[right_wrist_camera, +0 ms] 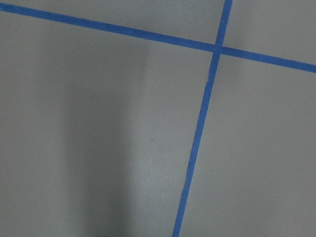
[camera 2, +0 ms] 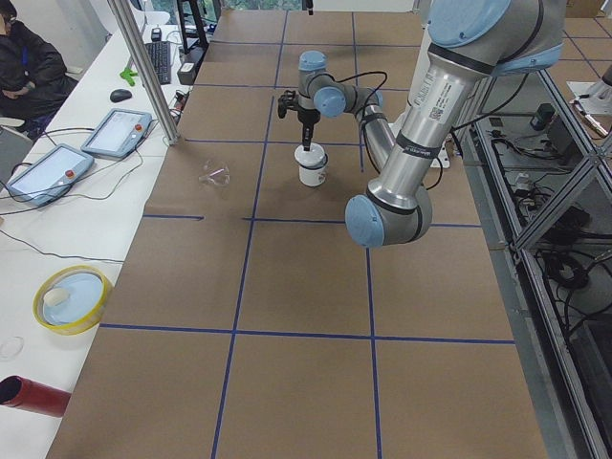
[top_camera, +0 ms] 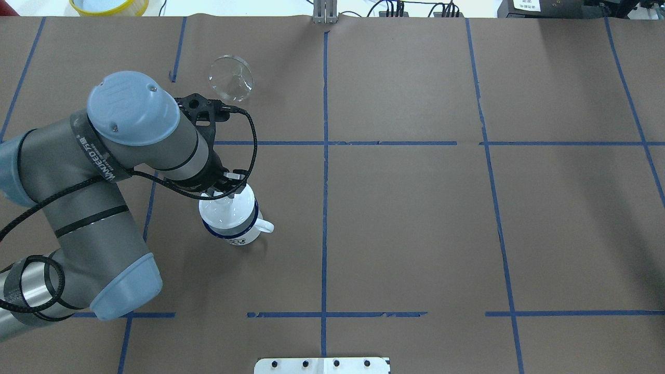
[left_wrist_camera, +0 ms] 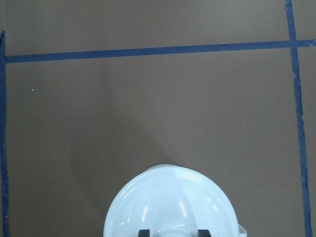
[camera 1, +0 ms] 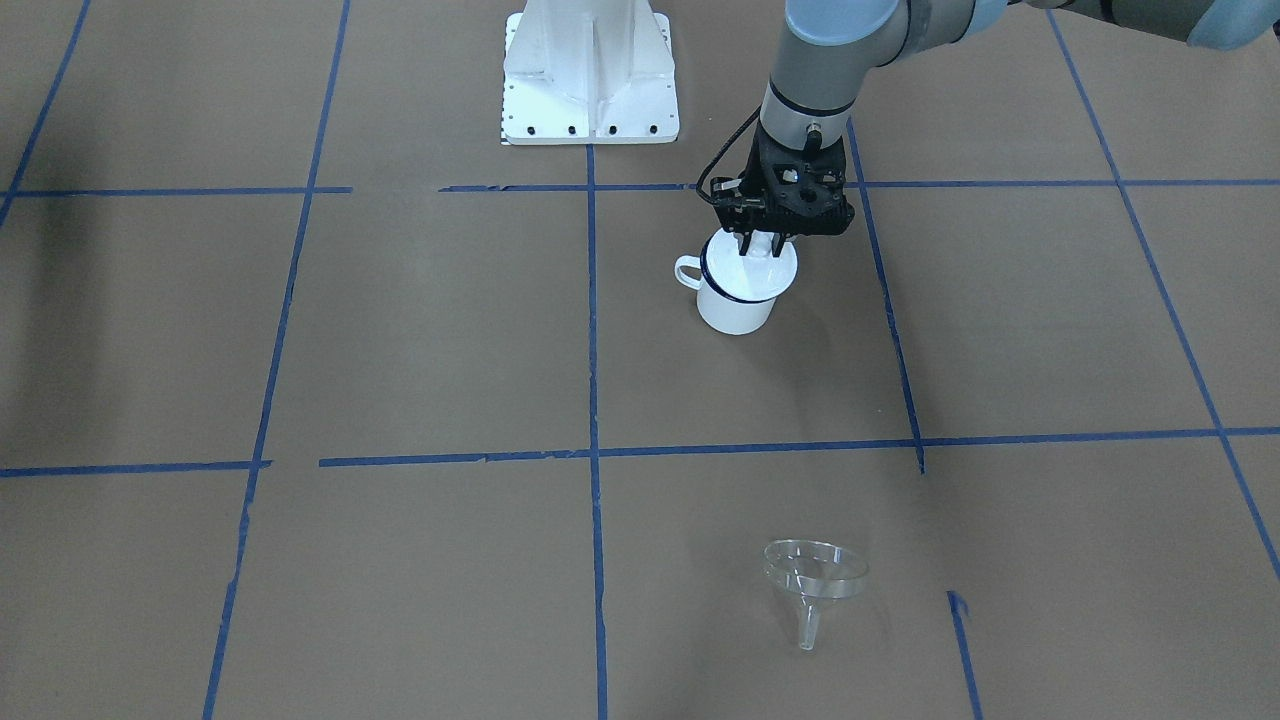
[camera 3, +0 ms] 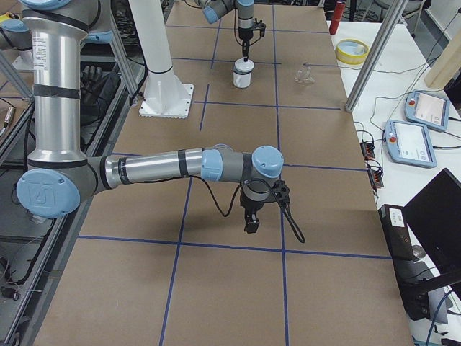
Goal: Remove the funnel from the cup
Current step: 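Lower the lid onto the mug opening with the left gripper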
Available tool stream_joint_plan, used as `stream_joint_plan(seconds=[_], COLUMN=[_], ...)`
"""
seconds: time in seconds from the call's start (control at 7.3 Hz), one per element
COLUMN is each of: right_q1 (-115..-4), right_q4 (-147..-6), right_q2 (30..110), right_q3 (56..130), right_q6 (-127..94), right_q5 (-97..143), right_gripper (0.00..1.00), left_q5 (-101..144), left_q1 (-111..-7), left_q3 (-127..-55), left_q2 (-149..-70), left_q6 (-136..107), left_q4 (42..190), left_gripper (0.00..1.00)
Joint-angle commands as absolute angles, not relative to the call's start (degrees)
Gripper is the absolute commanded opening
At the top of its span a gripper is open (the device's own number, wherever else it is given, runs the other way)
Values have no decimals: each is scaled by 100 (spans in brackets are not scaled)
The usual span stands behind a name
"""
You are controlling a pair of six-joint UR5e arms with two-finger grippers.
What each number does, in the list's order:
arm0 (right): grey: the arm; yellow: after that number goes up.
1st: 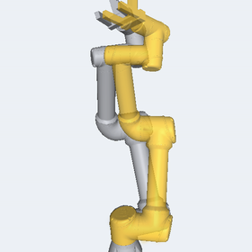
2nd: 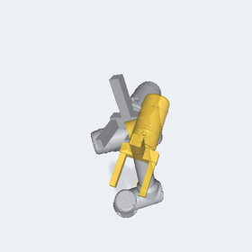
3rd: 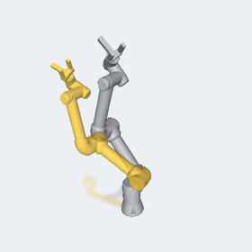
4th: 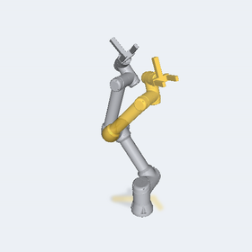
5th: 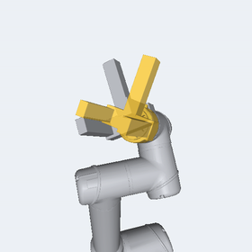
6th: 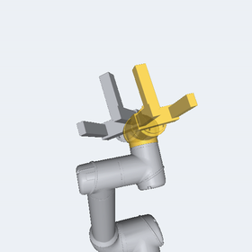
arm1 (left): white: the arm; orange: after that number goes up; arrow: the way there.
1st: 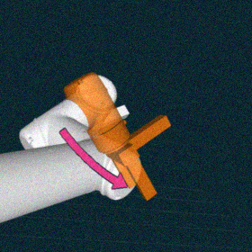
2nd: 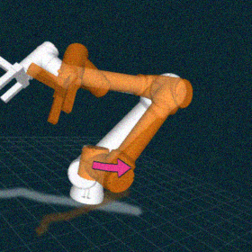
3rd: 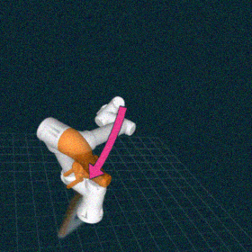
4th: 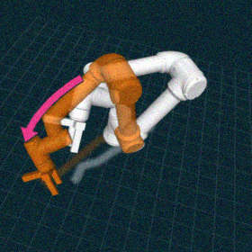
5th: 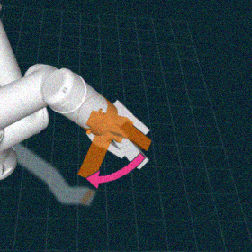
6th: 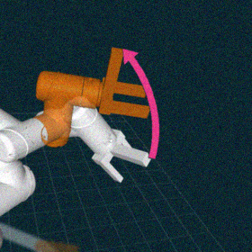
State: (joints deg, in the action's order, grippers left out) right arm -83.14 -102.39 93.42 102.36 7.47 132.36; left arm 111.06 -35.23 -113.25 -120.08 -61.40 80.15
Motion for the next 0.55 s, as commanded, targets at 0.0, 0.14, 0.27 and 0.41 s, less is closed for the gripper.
stream_joint_plan(seconds=[0.0, 0.14, 0.27, 0.41], right_q1=[-8314, -8314, -8314, -8314], right_q4=[-10239, -10239, -10248, -10248], right_q2=[9334, 9343, 9343, 9343], right_q3=[10239, 10239, 10231, 10239], right_q6=[747, 747, 747, 747], right_q5=[13236, 13236, 13236, 13236], right_gripper=[100, 100, 100, 100], left_q5=[11101, 11092, 11092, 11092], left_q1=[-3446, -3419, -3393, -3393], left_q3=[-11320, -11329, -11320, -11320], left_q2=[-11997, -12006, -11997, -11997], left_q6=[-6144, -6144, -6135, -6135], left_q4=[8016, 8024, 8024, 8024], left_gripper=[0, 0, 0, 0])
